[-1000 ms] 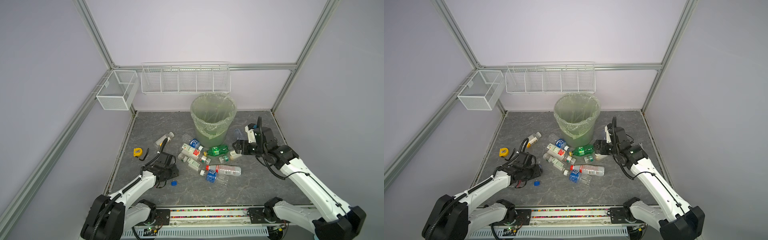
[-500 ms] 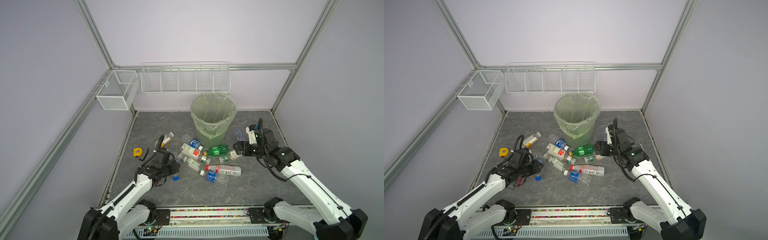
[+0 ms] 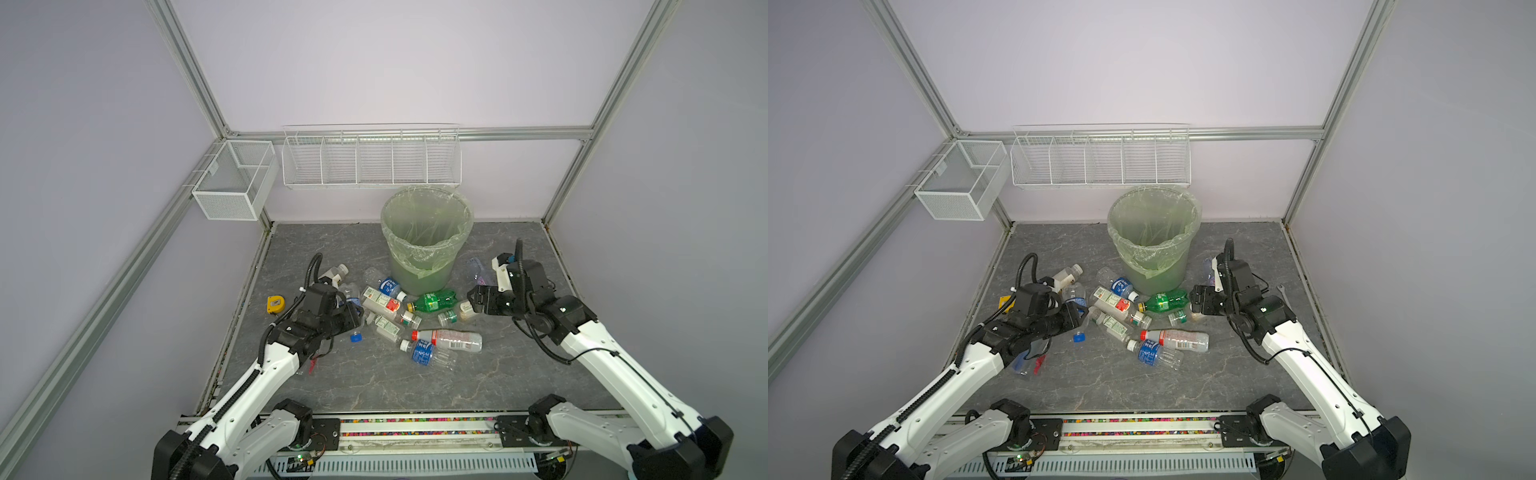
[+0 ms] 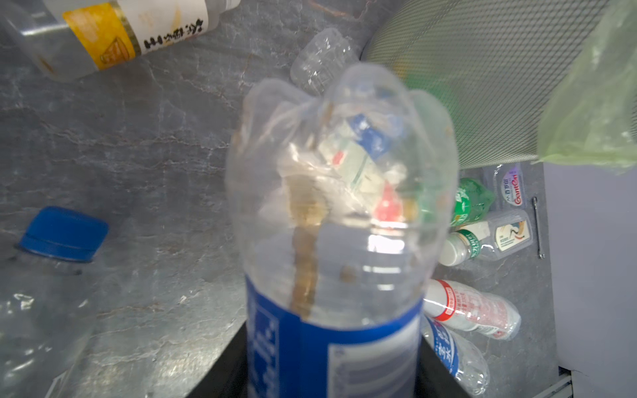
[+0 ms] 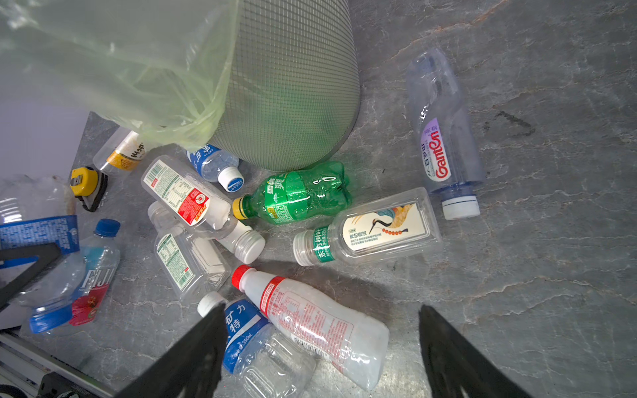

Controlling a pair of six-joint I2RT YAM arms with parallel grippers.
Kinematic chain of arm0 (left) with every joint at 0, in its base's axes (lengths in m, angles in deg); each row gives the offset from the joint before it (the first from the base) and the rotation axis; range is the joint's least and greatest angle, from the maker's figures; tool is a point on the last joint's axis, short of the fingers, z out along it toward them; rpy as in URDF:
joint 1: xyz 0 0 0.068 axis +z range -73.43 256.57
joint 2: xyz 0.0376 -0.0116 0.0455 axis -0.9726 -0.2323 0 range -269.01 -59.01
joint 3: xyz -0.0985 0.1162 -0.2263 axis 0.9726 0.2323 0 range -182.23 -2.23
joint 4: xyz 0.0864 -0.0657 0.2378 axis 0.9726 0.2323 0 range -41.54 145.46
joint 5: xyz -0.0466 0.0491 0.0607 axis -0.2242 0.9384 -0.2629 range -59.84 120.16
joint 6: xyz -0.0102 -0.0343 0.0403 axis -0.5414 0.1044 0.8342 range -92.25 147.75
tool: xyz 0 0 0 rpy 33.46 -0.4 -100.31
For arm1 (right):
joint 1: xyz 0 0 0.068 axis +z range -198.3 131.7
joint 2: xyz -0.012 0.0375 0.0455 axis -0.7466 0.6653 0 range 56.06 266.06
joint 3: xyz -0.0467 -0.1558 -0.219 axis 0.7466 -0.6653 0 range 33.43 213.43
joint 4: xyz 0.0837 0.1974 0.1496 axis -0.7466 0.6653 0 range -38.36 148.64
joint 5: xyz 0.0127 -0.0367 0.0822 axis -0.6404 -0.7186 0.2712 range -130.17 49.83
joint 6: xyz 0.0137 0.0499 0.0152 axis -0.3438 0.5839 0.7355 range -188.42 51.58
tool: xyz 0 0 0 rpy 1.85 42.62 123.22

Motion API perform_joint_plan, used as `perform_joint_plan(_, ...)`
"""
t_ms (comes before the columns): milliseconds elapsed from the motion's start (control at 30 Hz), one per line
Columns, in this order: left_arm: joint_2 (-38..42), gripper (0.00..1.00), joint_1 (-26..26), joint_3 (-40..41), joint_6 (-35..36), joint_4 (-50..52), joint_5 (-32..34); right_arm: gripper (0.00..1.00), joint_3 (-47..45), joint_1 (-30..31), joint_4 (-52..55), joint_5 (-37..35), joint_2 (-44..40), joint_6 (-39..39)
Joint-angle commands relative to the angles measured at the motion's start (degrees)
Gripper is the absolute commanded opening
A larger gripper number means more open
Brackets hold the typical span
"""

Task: Throw the plastic bottles in the bin
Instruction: Pick up the plastic bottle from the middle-left of the table.

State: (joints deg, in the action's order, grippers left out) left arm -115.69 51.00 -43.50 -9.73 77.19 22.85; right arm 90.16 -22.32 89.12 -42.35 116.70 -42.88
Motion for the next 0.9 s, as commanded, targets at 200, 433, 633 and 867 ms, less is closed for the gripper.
perform_joint_plan(200,-3.8,0.42,-0.3,-9.0,1.7,0.6,0.5,0.88,-1.5,0.2,-0.5,-1.1,-0.3,1.1)
perform_joint_plan(433,-4.5,0.42,-0.3,-15.1,2.5,1.5,0.8,0.88,-2.0,0.1,-0.2,-1.8,-0.6,1.0)
perform_joint_plan(633,-5.6,0.42,-0.3,-20.0,3.0,2.2,0.4,0.88,-2.6,0.1,-0.3,-2.2,-0.9,1.0)
perform_joint_plan(867,-7.3,0.42,-0.3,-25.4,4.0,3.4,-0.4,0.88,-3.1,0.1,-0.5,-2.3,-0.7,1.3)
